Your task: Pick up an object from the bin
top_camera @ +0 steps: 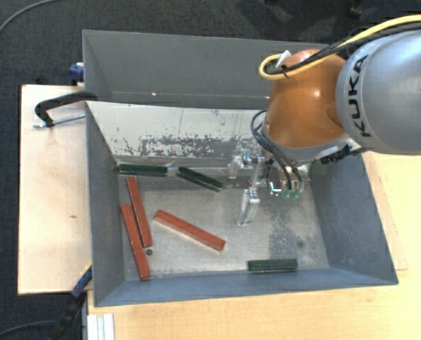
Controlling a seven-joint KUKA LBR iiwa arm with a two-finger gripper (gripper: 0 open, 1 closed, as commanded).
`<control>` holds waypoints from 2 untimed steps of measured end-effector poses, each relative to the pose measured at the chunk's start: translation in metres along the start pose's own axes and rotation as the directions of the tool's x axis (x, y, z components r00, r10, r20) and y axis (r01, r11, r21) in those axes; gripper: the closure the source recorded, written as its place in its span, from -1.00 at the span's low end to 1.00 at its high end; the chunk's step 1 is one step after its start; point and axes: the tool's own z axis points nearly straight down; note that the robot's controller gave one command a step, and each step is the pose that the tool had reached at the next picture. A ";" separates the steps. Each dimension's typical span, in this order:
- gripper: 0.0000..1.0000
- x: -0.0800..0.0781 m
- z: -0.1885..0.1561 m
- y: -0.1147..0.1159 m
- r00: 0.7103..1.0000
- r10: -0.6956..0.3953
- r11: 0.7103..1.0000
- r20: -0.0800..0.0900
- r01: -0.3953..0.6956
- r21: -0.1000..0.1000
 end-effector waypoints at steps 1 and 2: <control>-1.00 -0.045 0.096 0.065 0.977 0.215 0.977 0.011 -0.215 -0.004; -1.00 -0.049 0.063 0.052 0.955 0.298 0.955 0.014 -0.298 -0.006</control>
Offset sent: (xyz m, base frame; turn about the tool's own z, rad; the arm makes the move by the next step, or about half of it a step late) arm 0.0430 0.0620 -0.0958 0.2198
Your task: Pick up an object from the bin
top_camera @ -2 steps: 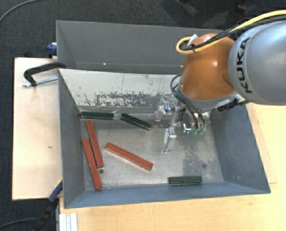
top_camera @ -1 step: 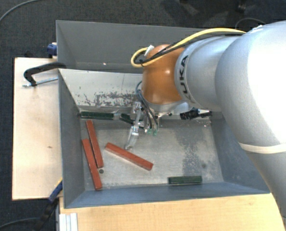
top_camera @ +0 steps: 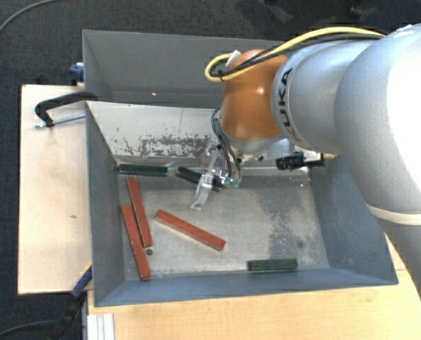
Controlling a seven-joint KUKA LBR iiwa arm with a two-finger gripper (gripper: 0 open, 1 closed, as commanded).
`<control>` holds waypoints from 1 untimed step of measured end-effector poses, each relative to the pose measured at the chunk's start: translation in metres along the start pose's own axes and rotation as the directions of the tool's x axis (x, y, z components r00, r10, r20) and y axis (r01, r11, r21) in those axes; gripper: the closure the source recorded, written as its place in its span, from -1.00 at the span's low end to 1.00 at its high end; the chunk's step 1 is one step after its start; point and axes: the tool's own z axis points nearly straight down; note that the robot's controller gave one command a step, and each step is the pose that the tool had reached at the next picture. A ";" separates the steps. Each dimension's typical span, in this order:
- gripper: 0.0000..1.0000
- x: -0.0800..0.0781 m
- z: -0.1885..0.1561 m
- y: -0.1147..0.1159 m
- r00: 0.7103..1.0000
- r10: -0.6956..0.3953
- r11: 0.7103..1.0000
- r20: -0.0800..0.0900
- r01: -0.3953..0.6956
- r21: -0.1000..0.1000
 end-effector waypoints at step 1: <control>-1.00 0.000 -0.021 -0.002 0.957 0.289 0.957 -0.001 -0.289 0.001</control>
Offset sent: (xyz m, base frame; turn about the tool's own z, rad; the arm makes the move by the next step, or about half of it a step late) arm -0.0024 -0.0033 0.0188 0.2941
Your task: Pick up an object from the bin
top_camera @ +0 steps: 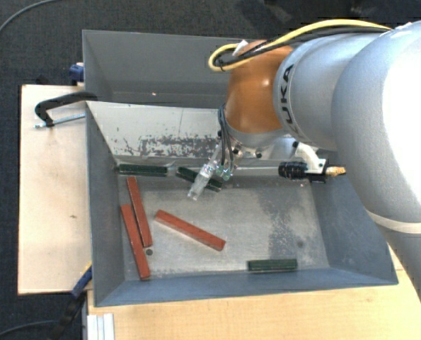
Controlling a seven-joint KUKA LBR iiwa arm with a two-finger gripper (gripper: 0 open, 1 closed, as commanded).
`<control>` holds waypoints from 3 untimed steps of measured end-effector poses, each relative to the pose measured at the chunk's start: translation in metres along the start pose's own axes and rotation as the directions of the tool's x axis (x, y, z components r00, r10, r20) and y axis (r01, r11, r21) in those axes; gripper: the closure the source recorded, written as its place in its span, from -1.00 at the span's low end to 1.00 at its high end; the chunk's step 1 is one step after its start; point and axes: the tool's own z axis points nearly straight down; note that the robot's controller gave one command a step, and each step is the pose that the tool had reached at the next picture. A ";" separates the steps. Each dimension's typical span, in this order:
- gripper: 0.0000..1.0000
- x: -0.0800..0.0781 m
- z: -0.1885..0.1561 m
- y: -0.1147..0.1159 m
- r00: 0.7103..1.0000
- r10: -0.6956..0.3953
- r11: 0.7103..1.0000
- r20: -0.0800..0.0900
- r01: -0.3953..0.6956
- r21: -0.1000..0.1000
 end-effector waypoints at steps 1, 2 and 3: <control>-1.00 0.010 0.054 0.012 0.983 0.183 0.983 -0.008 -0.183 0.008; -1.00 0.010 0.054 0.013 0.983 0.182 0.983 -0.005 -0.182 0.006; 1.00 0.010 0.053 0.014 0.984 0.180 0.984 -0.004 -0.180 0.006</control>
Offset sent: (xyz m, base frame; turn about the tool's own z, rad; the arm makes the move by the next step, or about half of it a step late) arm -0.0004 0.0146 -0.0535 0.1871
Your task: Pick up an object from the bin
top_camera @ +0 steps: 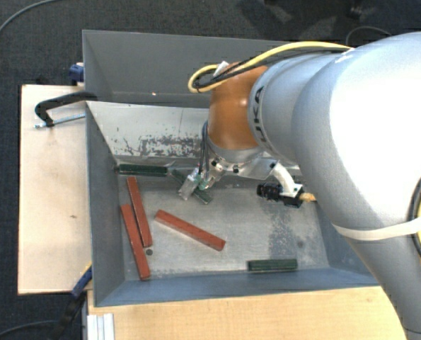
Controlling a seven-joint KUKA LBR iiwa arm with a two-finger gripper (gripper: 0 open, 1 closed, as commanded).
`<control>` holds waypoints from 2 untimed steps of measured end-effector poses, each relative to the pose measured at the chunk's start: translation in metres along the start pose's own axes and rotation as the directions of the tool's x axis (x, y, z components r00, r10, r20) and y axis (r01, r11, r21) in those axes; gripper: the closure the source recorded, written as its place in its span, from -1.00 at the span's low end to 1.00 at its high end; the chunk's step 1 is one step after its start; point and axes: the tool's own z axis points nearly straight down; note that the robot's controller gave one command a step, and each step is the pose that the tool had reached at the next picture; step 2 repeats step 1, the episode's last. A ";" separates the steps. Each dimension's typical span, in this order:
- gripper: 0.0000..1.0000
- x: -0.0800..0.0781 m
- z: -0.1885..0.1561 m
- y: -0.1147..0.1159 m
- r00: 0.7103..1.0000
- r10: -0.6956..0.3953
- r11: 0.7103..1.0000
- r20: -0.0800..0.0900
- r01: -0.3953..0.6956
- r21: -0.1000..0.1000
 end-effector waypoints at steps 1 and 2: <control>1.00 -0.001 -0.068 0.003 1.000 -0.002 1.000 0.007 0.002 -0.010; 1.00 -0.001 -0.068 0.003 1.000 -0.002 1.000 0.007 0.002 -0.010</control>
Offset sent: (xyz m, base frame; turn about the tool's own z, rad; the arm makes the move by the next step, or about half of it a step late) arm 0.0001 0.0000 0.0622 0.0000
